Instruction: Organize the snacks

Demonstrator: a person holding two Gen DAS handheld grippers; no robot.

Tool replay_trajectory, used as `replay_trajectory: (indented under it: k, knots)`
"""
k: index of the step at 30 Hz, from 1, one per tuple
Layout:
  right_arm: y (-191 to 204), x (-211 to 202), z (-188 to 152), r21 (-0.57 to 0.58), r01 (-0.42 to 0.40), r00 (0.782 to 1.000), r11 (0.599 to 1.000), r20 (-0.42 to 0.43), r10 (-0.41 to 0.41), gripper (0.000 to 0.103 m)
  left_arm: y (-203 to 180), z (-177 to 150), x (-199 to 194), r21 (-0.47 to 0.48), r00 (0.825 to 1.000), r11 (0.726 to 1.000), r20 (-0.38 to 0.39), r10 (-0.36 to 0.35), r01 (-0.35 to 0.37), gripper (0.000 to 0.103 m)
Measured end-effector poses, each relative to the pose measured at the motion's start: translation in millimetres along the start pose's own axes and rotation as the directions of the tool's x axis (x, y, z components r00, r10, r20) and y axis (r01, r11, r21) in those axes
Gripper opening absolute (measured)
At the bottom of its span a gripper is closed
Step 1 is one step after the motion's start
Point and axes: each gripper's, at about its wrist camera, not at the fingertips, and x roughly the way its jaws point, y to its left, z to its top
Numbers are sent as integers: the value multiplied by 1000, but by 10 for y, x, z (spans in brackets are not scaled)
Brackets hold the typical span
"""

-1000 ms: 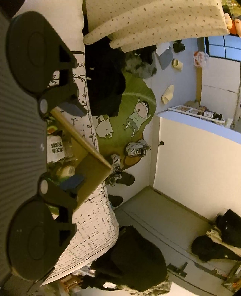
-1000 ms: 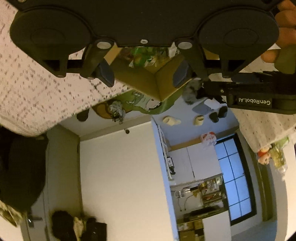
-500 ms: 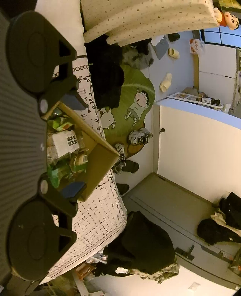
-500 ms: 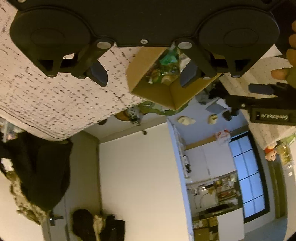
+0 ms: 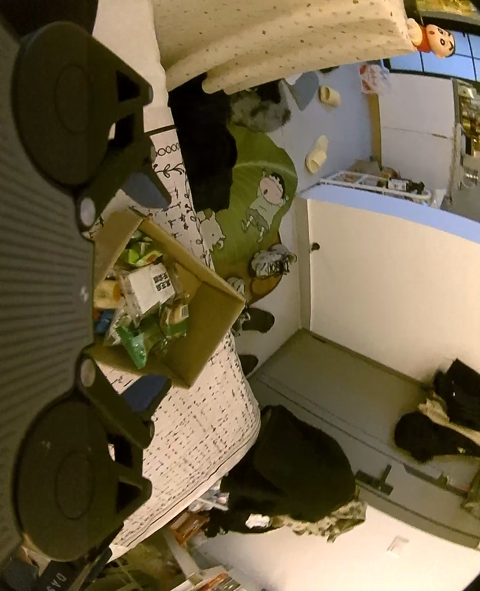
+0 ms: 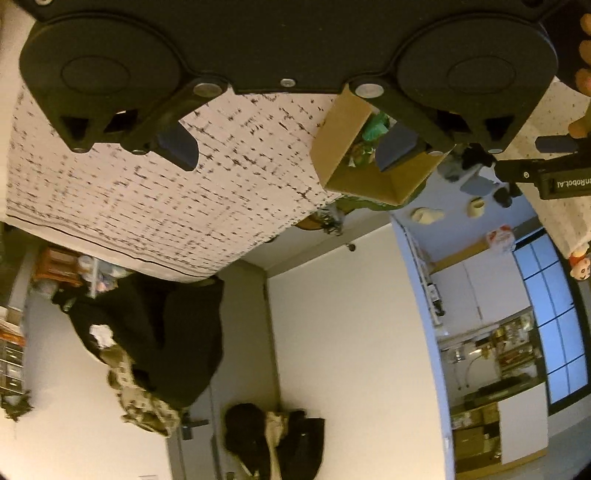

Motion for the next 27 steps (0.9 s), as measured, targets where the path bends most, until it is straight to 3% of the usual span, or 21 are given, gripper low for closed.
replay_trajectory:
  k: [8, 27]
  knots:
    - [26, -247, -55, 5, 32, 999, 999, 40, -33, 103, 11, -104, -153, 14, 998, 997, 7, -70, 69, 103]
    - [-37, -265, -159, -2, 77, 996, 997, 48, -77, 103, -89, -297, -91, 46, 996, 996, -34, -80, 82, 103]
